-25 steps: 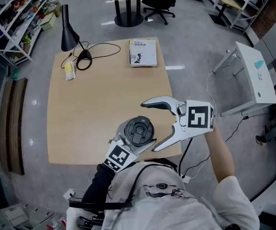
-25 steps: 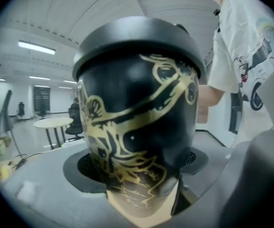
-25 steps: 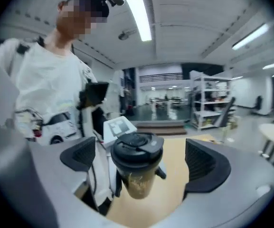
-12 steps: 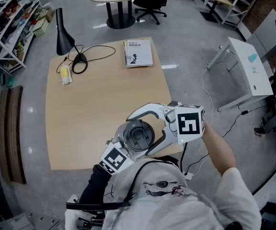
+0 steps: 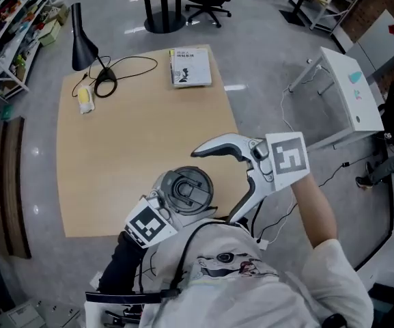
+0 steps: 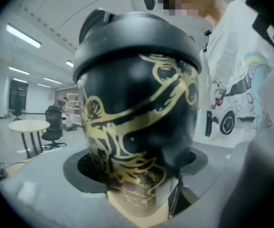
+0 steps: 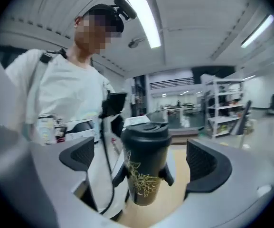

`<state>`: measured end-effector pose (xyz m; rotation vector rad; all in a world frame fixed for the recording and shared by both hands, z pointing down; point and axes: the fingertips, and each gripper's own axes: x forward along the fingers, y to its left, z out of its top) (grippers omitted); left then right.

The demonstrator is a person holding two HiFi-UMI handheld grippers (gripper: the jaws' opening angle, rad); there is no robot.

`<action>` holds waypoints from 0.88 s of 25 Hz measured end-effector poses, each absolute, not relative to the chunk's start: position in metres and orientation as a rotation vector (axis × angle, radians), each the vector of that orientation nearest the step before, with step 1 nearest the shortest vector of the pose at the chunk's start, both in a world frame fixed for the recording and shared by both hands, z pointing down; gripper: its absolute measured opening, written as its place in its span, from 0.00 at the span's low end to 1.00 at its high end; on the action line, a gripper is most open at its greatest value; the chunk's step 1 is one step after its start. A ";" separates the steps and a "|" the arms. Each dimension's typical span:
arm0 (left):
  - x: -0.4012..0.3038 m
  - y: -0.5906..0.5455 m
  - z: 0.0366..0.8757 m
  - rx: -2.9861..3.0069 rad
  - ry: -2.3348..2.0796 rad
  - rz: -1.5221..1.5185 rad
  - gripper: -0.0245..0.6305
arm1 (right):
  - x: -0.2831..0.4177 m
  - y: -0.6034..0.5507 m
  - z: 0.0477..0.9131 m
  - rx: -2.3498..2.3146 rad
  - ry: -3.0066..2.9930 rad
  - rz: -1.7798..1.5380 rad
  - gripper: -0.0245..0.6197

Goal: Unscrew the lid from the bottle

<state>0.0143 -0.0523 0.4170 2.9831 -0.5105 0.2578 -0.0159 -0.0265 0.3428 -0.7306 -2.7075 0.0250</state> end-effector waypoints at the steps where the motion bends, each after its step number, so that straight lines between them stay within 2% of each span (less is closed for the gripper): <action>1: 0.008 -0.060 0.424 2.974 -0.592 0.323 0.68 | -0.023 -0.038 0.336 -0.538 -2.797 0.027 0.95; 4: -0.001 -0.076 0.443 2.970 -0.757 0.481 0.68 | -0.049 -0.050 0.334 -0.247 -2.872 0.020 0.95; 8: 0.008 -0.075 0.447 2.965 -0.759 0.521 0.68 | -0.074 -0.029 0.352 -0.391 -2.826 -0.105 0.95; 9: 0.011 -0.072 0.445 2.976 -0.724 0.505 0.68 | -0.075 -0.026 0.355 -0.438 -2.817 -0.161 0.87; 11: 0.018 -0.064 0.443 3.010 -0.605 0.475 0.68 | -0.070 -0.019 0.358 -0.584 -2.791 -0.231 0.82; 19: 0.049 -0.004 0.408 3.056 0.027 0.251 0.68 | -0.029 0.034 0.325 -1.525 -2.539 -0.153 0.82; 22: 0.052 0.000 0.407 3.043 0.057 0.237 0.68 | -0.034 0.026 0.290 -1.555 -2.694 -0.027 0.82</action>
